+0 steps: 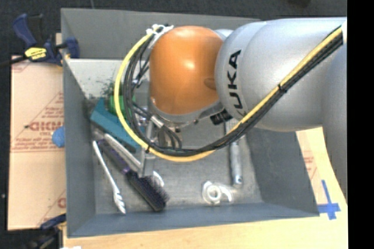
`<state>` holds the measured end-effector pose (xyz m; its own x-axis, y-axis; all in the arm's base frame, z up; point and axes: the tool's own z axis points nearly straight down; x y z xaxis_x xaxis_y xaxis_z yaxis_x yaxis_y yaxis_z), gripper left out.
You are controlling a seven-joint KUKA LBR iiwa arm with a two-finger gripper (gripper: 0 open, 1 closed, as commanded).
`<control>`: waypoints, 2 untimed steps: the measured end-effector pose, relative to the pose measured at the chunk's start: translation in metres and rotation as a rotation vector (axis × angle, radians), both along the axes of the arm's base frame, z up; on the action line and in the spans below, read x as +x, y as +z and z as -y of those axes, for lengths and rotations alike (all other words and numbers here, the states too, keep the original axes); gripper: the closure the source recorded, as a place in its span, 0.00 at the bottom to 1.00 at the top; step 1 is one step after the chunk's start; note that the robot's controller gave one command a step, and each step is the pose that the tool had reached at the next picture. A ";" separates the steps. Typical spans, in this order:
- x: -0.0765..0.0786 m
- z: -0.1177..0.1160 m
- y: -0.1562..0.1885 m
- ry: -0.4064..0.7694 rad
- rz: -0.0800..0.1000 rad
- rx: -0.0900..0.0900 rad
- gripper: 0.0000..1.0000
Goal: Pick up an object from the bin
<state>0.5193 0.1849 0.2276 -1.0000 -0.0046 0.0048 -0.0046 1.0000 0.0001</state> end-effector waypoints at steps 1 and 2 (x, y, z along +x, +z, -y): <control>0.002 0.001 0.004 -0.006 0.007 0.001 0.00; 0.005 0.039 -0.147 -0.142 0.005 0.001 0.00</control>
Offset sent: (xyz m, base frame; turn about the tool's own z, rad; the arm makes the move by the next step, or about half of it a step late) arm 0.0038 -0.0405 -0.1576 0.1513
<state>0.5247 0.1460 0.0804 -0.9905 0.1373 0.0001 0.1373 0.9905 0.0015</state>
